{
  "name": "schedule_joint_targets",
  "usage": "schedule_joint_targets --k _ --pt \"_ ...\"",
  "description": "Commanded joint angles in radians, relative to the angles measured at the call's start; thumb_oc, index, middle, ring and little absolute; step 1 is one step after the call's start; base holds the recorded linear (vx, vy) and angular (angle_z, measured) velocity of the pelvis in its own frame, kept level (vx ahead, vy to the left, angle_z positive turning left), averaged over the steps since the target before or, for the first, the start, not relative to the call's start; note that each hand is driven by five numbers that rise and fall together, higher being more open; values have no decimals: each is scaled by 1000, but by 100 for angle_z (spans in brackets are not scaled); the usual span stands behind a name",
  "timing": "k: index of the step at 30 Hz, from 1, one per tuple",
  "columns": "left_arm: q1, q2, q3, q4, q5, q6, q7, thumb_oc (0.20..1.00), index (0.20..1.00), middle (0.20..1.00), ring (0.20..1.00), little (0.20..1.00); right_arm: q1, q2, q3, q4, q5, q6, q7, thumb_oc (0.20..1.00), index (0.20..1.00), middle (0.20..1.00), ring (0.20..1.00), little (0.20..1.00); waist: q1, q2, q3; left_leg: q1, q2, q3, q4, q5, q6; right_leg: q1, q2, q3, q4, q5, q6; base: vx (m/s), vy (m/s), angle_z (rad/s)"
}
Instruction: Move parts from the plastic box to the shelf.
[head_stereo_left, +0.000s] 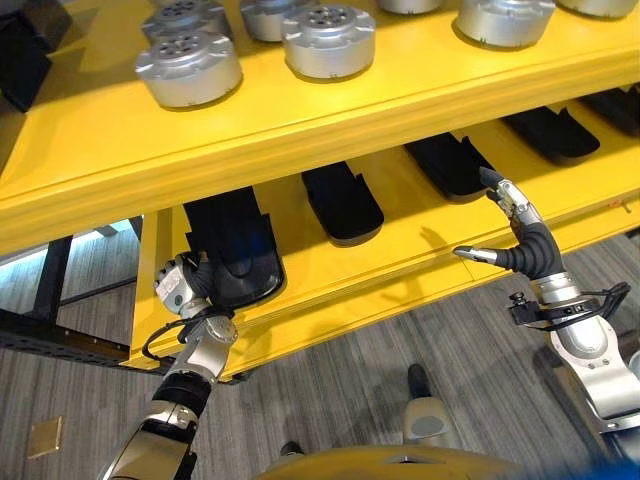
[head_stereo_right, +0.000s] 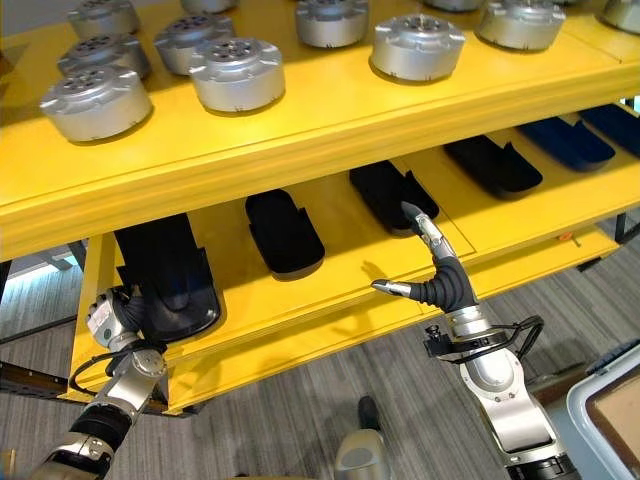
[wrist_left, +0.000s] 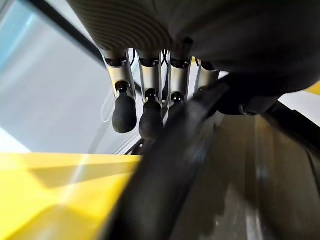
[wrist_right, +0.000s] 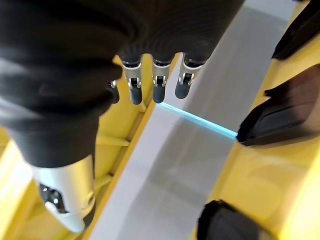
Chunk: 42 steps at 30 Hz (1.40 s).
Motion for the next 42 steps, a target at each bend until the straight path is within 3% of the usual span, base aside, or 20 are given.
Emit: schedule_joint_targets --k 1,10,23,27,39,42 --pt "-93 85 34 30 -8 5 79 200 200 200 200 200 -82 -40 -35 -10 -24 -79 -43 1000 1000 1000 1000 1000 -1 -40 47 -153 -17 -13 225 -37 79 -27 -25 -27 186 -115 10 -131 180 -6" --pt "-237 199 31 127 -31 54 40 200 200 200 200 200 -136 -93 -48 12 -24 -82 -44 1000 1000 1000 1000 1000 -27 -56 123 -230 -1 23 309 -69 83 -89 -58 -14 196 -100 25 -96 123 -5" --pt "-304 302 54 165 -7 112 43 200 200 200 200 200 -164 -106 -51 26 -59 -91 -84 1000 1000 1000 1000 1000 -13 -92 191 -329 20 32 420 -110 96 -167 -74 -6 220 -72 38 -74 30 -2" --pt "-313 361 64 174 13 133 4 200 200 200 200 200 -163 -100 -62 33 -57 -92 -93 1000 1000 1000 1000 1000 -3 -101 208 -356 29 24 461 -129 98 -182 -77 -7 225 -59 37 -51 -11 3" --pt "-284 444 64 180 217 169 -91 200 200 200 200 200 -169 -126 -88 45 -59 -69 -80 1000 1000 1000 1000 1000 -1 -85 219 -364 25 18 471 -133 97 -197 -91 -9 233 -49 34 -7 19 0" --pt "-296 455 51 191 213 168 -106 200 200 200 200 200 -174 -134 -86 52 -57 -69 -75 1000 1000 1000 1000 1000 -5 -80 219 -364 22 19 474 -136 97 -200 -95 -5 236 -47 33 12 59 0"
